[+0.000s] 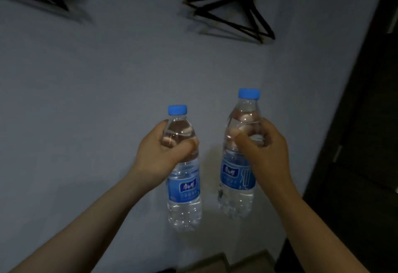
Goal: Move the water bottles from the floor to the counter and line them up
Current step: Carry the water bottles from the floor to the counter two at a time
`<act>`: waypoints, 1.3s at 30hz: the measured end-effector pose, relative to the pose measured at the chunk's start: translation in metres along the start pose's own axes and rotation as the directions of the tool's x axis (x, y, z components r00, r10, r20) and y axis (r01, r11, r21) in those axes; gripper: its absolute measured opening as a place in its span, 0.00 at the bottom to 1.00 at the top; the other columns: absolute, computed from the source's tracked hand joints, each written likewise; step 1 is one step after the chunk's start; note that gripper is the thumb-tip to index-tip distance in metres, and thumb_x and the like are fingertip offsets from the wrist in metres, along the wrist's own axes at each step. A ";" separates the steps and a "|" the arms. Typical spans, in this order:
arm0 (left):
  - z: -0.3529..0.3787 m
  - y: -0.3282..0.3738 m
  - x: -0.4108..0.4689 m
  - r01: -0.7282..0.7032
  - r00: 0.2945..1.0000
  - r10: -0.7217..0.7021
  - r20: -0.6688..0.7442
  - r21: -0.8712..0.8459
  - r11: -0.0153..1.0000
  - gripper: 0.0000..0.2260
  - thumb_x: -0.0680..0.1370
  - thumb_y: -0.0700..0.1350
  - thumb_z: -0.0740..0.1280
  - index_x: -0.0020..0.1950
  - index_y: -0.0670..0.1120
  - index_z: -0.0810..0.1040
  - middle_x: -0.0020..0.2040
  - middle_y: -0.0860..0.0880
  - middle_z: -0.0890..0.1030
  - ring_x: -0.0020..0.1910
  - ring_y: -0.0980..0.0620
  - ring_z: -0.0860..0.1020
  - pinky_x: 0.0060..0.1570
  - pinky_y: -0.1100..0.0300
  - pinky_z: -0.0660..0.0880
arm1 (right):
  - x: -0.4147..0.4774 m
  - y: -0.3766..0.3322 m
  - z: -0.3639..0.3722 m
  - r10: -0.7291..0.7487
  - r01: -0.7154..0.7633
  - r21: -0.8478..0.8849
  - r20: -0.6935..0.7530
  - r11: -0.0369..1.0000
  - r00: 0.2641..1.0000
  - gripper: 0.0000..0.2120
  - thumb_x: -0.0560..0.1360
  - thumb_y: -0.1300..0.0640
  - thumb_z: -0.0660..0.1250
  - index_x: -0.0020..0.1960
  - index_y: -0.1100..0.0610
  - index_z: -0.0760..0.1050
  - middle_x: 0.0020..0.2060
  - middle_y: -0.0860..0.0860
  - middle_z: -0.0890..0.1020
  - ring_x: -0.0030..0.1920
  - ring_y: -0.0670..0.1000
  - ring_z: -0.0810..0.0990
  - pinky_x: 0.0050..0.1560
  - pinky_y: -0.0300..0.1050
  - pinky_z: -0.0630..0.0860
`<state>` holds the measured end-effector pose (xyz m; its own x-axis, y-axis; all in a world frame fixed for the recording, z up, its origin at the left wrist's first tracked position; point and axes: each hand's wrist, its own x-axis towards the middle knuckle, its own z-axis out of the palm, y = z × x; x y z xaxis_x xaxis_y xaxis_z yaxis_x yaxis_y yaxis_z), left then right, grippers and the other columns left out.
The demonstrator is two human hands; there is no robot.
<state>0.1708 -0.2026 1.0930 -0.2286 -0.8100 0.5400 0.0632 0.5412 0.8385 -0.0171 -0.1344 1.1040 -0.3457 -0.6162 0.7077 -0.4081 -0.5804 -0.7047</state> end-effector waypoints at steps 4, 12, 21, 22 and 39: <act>-0.039 0.016 -0.021 -0.007 0.989 0.024 -0.143 0.124 0.992 0.07 0.71 0.41 0.73 0.45 0.49 0.78 0.37 0.54 0.82 0.35 0.62 0.80 0.33 0.73 0.74 | 0.003 -0.011 0.037 -0.046 0.031 0.123 0.119 0.992 0.992 0.07 0.67 0.51 0.74 0.41 0.47 0.76 0.34 0.43 0.83 0.34 0.41 0.82 0.33 0.30 0.75; -0.144 0.060 -0.082 0.084 0.919 0.040 -0.393 0.292 0.953 0.09 0.70 0.47 0.71 0.49 0.49 0.78 0.41 0.51 0.84 0.38 0.58 0.82 0.36 0.68 0.76 | -0.022 -0.055 0.143 -0.095 -0.028 0.364 0.315 0.931 0.944 0.16 0.63 0.44 0.74 0.48 0.46 0.78 0.36 0.42 0.83 0.36 0.38 0.82 0.34 0.27 0.74; -0.250 0.114 -0.173 0.196 0.764 0.127 -0.633 0.415 0.889 0.14 0.63 0.56 0.72 0.45 0.54 0.79 0.42 0.49 0.85 0.41 0.52 0.84 0.41 0.59 0.79 | -0.080 -0.115 0.270 -0.160 -0.205 0.557 0.536 0.805 0.829 0.17 0.61 0.40 0.72 0.47 0.45 0.78 0.38 0.47 0.83 0.36 0.42 0.83 0.35 0.31 0.76; -0.258 0.119 -0.182 0.209 0.737 0.136 -0.663 0.414 0.886 0.14 0.62 0.56 0.72 0.45 0.53 0.79 0.42 0.49 0.85 0.41 0.52 0.84 0.40 0.59 0.79 | -0.086 -0.121 0.282 -0.176 -0.228 0.576 0.561 0.785 0.809 0.18 0.61 0.39 0.72 0.47 0.45 0.79 0.38 0.48 0.83 0.37 0.43 0.84 0.35 0.33 0.77; -0.283 0.173 -0.329 0.610 0.227 0.427 -0.875 0.470 0.638 0.11 0.70 0.47 0.73 0.50 0.52 0.77 0.44 0.52 0.84 0.43 0.56 0.84 0.37 0.67 0.79 | -0.201 -0.215 0.407 -0.608 -0.587 0.692 0.695 0.421 0.384 0.18 0.64 0.45 0.74 0.50 0.50 0.79 0.38 0.53 0.83 0.43 0.52 0.85 0.46 0.50 0.82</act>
<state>0.5321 0.0940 1.0809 0.8251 -0.1504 0.5446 -0.5558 -0.0426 0.8302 0.4835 -0.1024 1.0925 0.7029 -0.2534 0.6646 0.6157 -0.2512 -0.7469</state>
